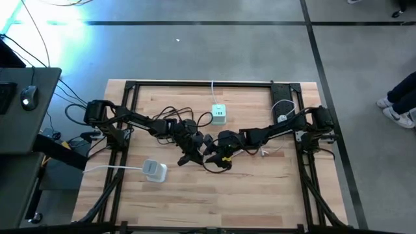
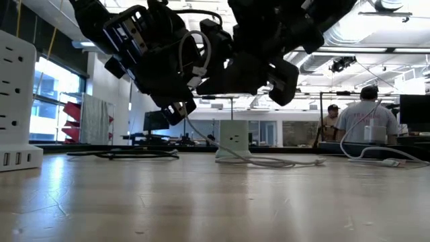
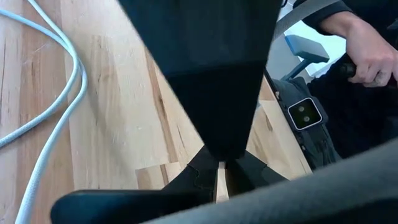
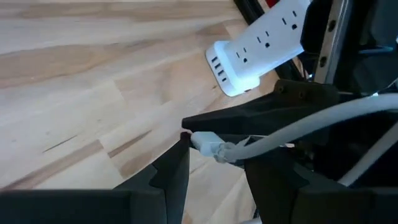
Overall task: Insert USB
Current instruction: Insert the white charger cable into the light green outlet extension
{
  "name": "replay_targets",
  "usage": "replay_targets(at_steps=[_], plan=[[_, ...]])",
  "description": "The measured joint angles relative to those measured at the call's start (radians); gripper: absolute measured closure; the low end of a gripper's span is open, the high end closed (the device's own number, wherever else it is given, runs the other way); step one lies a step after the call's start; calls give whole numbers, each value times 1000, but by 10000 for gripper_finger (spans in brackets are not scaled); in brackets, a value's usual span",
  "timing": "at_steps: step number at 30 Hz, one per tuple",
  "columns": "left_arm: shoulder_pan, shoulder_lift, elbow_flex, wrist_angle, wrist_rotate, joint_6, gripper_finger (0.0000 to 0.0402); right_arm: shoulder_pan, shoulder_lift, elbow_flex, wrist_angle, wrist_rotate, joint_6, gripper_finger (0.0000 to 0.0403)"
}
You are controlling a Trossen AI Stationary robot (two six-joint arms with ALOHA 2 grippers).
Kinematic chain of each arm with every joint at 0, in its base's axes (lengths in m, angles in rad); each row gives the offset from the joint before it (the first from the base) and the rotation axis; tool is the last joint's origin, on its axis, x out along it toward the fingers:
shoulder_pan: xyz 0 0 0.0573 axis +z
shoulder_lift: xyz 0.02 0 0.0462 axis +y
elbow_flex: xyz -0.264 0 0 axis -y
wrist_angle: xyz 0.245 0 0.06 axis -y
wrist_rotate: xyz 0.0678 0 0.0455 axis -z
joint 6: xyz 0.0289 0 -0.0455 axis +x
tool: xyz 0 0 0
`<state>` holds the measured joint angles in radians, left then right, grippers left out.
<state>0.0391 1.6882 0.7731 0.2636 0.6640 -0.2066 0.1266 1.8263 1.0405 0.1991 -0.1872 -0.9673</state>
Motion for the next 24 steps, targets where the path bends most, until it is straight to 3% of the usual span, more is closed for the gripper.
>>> replay_targets(at_steps=[24], plan=[[0,0,0,-4,-14,0,401,26,-1,0,-14,59,-2,270]])
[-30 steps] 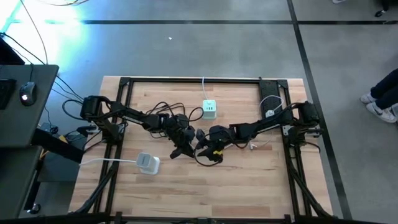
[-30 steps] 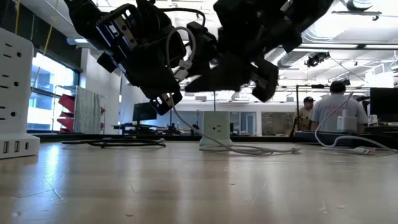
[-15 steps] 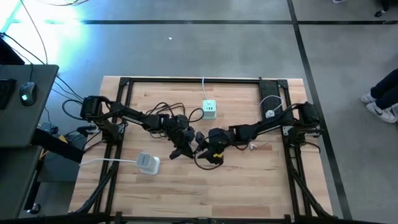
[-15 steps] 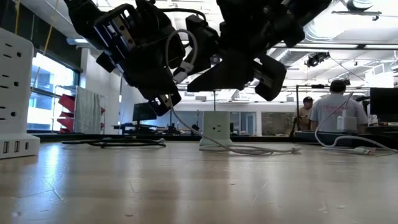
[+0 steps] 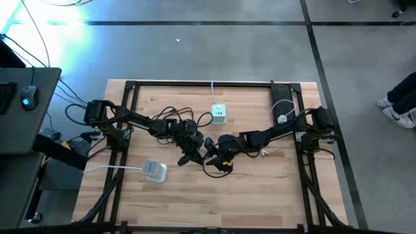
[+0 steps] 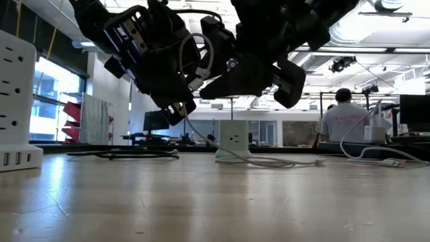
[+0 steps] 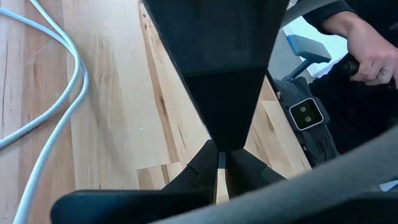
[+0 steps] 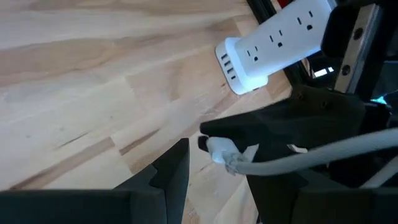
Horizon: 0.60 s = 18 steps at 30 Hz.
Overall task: Insert USB
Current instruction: Insert the white charger cable into the light green outlet extension
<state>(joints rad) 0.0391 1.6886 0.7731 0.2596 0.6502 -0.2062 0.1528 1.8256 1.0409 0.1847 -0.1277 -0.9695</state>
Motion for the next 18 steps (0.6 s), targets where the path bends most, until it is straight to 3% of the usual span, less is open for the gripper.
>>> replay_targets(at_steps=[6,18], plan=[[0,0,0,0,-8,0,401,0,0,0,-1,4,0,285],[0,0,-1,-2,-10,-1,401,-2,0,0,-12,-1,0,363]])
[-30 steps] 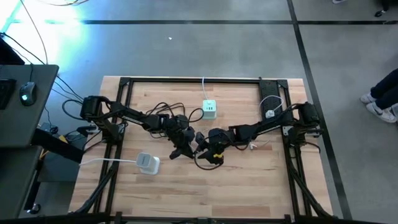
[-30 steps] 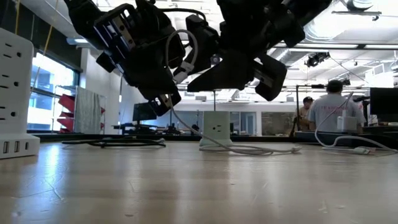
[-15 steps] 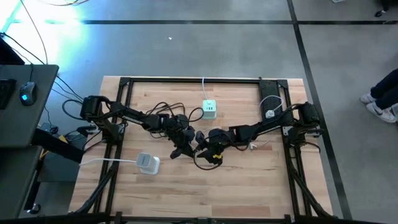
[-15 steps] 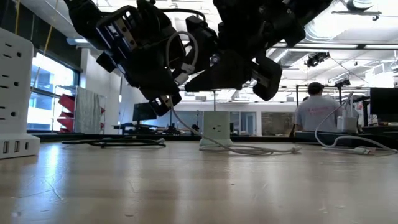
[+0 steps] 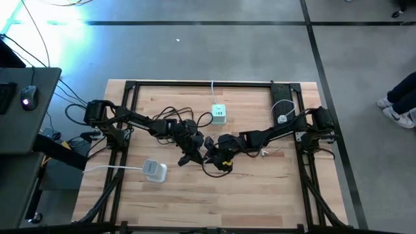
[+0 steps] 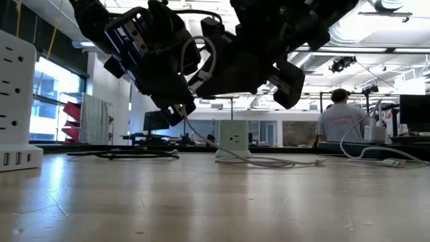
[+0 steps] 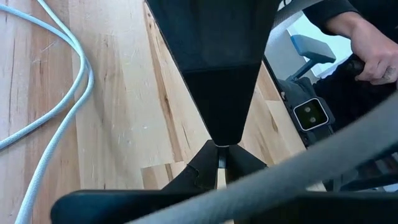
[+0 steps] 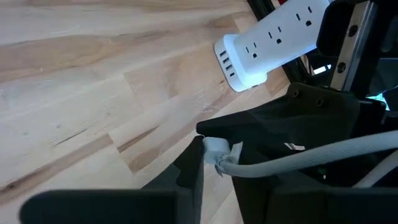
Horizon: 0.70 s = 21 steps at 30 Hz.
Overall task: Insert USB
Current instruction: Insert the white charger cable into the light green outlet extension
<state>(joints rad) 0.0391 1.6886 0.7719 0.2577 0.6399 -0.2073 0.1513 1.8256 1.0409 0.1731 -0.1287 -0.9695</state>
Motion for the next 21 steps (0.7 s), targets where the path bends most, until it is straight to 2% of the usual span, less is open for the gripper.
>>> replay_targets(at_steps=[5,9,13,21], plan=[[-1,0,0,-1,-22,0,400,0,0,0,-12,2,27,372],[2,0,0,-7,-33,1,385,0,0,0,-24,19,146,374],[11,-3,0,-53,-57,9,368,-14,-20,-1,-117,26,250,376],[-4,-3,0,-202,-318,58,363,-94,-148,-2,-407,115,443,400]])
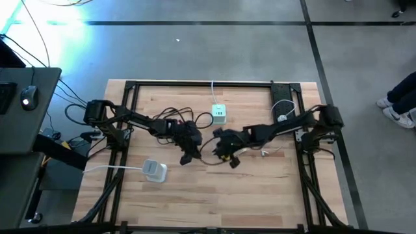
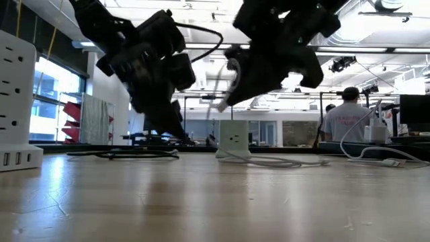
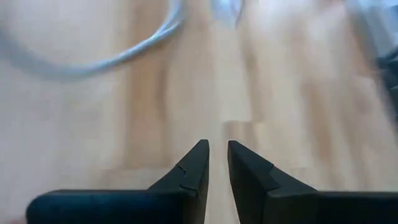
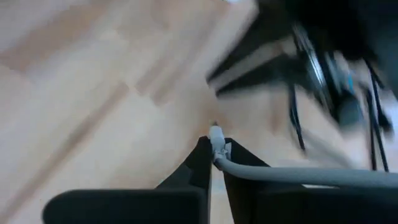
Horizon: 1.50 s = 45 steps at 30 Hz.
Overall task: Insert USB
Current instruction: Insert the white charger cable into the light green outlet extension
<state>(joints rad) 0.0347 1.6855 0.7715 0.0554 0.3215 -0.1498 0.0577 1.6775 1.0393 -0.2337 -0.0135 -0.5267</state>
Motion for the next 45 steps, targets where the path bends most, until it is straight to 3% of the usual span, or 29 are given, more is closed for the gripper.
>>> replay_targets(at_steps=[4,10,14,17,21,25,29,36,45], plan=[[-45,-1,0,-4,-172,-40,363,-101,-65,0,-141,42,37,400],[-145,-1,0,-3,-528,-61,363,-221,-105,0,-221,95,-17,402],[-183,-1,0,30,-706,-20,363,-222,-104,0,-237,75,-95,402],[-194,-1,0,87,-773,25,363,-191,-104,1,-233,0,-207,402],[-200,-1,0,162,-769,74,363,-112,-104,1,-233,-51,-466,403],[-192,15,-7,299,-638,95,363,-24,-104,1,-192,47,-699,403],[-179,62,-8,436,-514,136,353,35,-103,1,-112,92,-739,403],[-171,165,-9,584,-541,152,310,89,-98,-6,-96,87,-757,403],[-170,185,39,641,-509,166,252,117,-85,-7,-97,54,-757,403]])
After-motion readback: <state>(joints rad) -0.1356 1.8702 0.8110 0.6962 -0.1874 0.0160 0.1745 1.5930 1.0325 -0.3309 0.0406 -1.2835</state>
